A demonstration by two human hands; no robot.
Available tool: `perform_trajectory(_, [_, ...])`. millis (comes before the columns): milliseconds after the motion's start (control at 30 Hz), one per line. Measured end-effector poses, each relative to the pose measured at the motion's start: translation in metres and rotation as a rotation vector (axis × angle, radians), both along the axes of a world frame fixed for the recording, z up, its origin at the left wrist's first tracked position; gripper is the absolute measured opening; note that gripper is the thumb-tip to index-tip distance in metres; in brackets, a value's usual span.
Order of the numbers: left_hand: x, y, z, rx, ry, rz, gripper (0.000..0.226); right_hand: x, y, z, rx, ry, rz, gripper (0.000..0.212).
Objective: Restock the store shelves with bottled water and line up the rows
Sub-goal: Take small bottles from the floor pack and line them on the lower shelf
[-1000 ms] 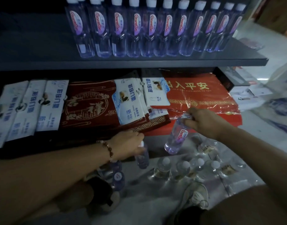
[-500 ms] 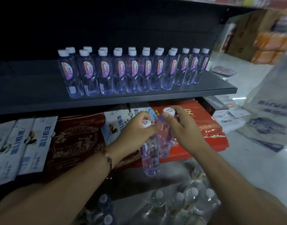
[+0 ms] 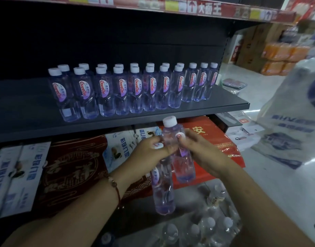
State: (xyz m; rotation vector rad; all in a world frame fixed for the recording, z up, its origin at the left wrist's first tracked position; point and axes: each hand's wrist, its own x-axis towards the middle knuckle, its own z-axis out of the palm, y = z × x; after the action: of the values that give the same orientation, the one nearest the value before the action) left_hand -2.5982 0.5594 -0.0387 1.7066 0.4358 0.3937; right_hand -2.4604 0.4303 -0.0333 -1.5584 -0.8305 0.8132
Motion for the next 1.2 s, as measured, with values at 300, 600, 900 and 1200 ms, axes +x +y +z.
perform_trajectory(300, [0.003, 0.033, 0.007, -0.346, -0.085, 0.344, 0.063, -0.015, -0.009, -0.025, -0.064, 0.504, 0.095, 0.028])
perform_trajectory(600, [0.003, 0.036, 0.015, -0.460, -0.242, 0.433, 0.067, -0.037, -0.003, -0.037, 0.074, 0.799, 0.203, 0.093])
perform_trajectory(900, [0.007, 0.011, -0.011, -0.088, 0.079, 0.076, 0.076, -0.007, -0.013, -0.016, 0.156, 0.681, 0.129, 0.072])
perform_trajectory(1200, [0.024, 0.033, -0.005, 0.249, 0.072, 0.196, 0.050, 0.032, 0.004, -0.008, 0.073, 0.274, -0.300, 0.038])
